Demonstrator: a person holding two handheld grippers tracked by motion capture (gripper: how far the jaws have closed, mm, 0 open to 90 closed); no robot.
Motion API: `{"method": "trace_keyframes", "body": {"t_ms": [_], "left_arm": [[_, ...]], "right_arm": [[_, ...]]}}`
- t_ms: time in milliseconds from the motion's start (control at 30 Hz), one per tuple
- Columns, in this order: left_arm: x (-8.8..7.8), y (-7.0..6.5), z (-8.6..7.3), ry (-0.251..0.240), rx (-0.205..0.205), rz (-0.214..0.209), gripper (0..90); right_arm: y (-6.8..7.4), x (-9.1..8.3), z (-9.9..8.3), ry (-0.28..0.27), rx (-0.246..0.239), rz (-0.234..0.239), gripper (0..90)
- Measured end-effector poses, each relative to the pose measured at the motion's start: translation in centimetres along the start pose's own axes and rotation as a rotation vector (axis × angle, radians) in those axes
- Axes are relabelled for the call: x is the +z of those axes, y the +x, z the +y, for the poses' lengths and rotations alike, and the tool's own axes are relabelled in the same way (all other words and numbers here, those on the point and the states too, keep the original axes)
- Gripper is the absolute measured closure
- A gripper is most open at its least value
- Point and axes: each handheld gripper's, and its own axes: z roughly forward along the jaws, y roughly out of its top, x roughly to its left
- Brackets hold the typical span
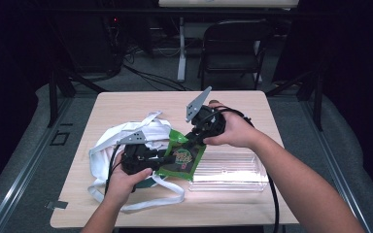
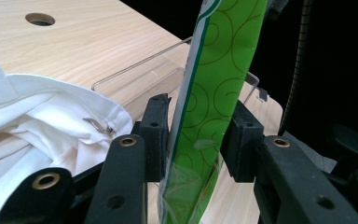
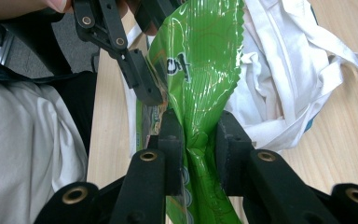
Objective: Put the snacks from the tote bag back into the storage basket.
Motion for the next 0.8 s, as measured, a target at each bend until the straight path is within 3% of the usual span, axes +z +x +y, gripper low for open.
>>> {"method": "trace_keyframes", "body": {"t_ms": [367, 567, 800], "left_arm": [[-0.7, 0.1, 0.2, -0.008, 0.001, 0.037, 60.3], [-0.9, 0.1, 0.2, -0.008, 0.011, 0.047, 67.5], [-0.6, 0.0, 0.2, 0.016, 0.038, 0.031, 77.0]], "right_arm": [[-0.1, -0.7, 0.5, 0.022, -0.019, -0.033, 75.3], [-0.3, -1.3, 0.3, 0.021, -0.01, -0.042, 75.3], [-0.3, -1.8, 0.3, 0.005, -0.002, -0.04, 75.3]]}}
